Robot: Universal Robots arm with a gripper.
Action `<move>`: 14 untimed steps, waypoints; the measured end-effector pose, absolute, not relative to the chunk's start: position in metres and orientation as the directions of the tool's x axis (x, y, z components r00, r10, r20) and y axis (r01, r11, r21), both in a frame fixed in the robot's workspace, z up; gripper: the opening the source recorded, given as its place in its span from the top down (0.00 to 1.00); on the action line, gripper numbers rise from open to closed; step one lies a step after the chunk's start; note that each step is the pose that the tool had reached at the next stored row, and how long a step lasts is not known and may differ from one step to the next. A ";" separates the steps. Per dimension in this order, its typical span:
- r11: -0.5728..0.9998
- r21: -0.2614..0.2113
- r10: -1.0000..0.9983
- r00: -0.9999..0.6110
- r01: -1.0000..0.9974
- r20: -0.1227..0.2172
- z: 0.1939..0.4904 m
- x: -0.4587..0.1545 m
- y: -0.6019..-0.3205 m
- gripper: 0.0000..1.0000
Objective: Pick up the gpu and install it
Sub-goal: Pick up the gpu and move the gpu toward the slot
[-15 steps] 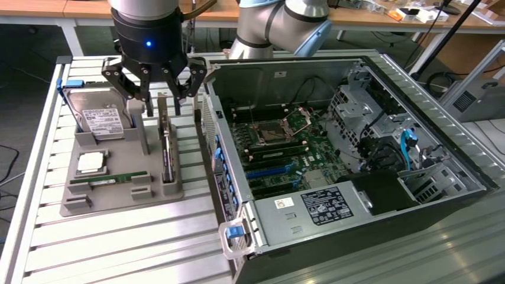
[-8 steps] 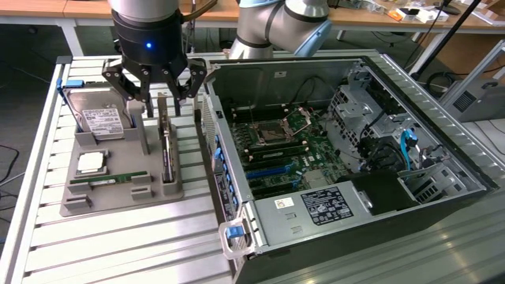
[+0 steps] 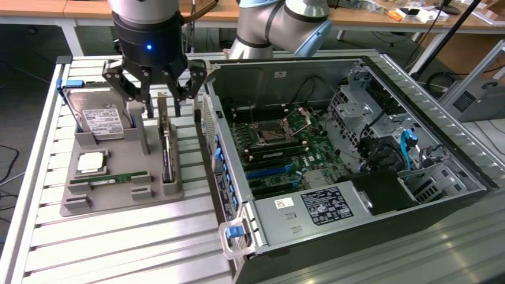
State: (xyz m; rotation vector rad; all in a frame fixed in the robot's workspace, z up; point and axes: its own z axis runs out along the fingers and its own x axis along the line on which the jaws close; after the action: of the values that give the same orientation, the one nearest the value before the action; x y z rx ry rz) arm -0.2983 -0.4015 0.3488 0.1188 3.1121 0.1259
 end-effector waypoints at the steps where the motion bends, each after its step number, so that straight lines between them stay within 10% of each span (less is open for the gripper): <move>1: 0.994 0.082 0.077 -0.997 0.075 -0.022 0.349 -0.298 -0.401 0.52; 14: 0.994 0.083 0.077 -0.997 0.075 -0.022 0.344 -0.298 -0.402 0.52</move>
State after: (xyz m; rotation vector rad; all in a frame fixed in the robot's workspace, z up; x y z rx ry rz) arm -0.2983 -0.4016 0.3445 0.1189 3.1120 0.1275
